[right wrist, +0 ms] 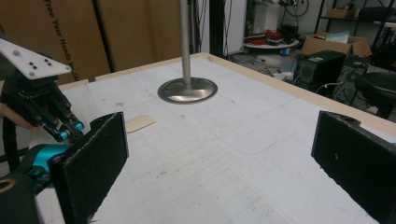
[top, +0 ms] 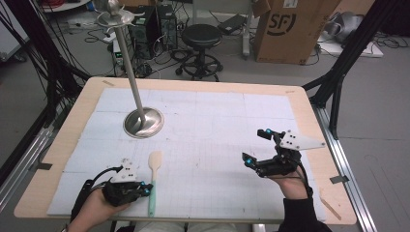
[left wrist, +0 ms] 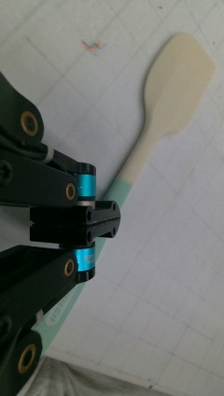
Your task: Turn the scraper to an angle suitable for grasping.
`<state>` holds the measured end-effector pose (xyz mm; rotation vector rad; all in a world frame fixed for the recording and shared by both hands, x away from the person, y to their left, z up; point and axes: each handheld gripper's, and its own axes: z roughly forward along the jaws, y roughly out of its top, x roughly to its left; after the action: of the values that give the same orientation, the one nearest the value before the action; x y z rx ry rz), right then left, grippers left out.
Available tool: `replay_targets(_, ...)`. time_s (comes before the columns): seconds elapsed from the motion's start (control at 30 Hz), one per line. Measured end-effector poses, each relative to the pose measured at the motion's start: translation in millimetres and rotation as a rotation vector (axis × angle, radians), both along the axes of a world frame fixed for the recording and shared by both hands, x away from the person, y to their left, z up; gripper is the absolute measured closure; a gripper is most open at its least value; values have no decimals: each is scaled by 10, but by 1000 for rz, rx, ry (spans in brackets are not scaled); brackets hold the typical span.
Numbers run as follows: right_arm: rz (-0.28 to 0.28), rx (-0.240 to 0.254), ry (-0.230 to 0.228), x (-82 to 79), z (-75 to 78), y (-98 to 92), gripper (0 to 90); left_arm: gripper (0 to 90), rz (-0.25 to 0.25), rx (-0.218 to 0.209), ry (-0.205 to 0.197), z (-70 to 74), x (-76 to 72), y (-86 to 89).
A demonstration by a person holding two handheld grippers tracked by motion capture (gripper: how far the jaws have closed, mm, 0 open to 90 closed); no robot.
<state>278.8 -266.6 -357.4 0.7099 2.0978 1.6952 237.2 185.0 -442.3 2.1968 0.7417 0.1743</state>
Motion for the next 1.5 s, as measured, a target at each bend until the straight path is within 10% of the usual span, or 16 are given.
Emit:
replay_targets(0.43,-8,2,6,-4,-12,-27,27,898,-5,-55,-35,-63,328,-585)
replay_targets(0.57,-1,-1,4,-3,-19,-31,27,898,11,-44,-54,-25,401,-552)
replay_targets(0.7,-11,3,4,-10,-26,-57,27,898,149,-43,-101,89,668,-376)
replay_targets(0.83,-17,11,6,-21,-19,-73,27,898,176,-69,-90,105,857,-329)
replay_targets(1.03,-10,8,12,-6,-23,-62,27,897,180,15,-84,-22,1133,-394)
replay_targets(1.27,-10,11,7,4,-24,-68,27,899,122,103,-103,12,1072,-407)
replay_targets(1.5,-2,14,7,-16,-24,-72,27,899,93,80,-79,12,966,-255)
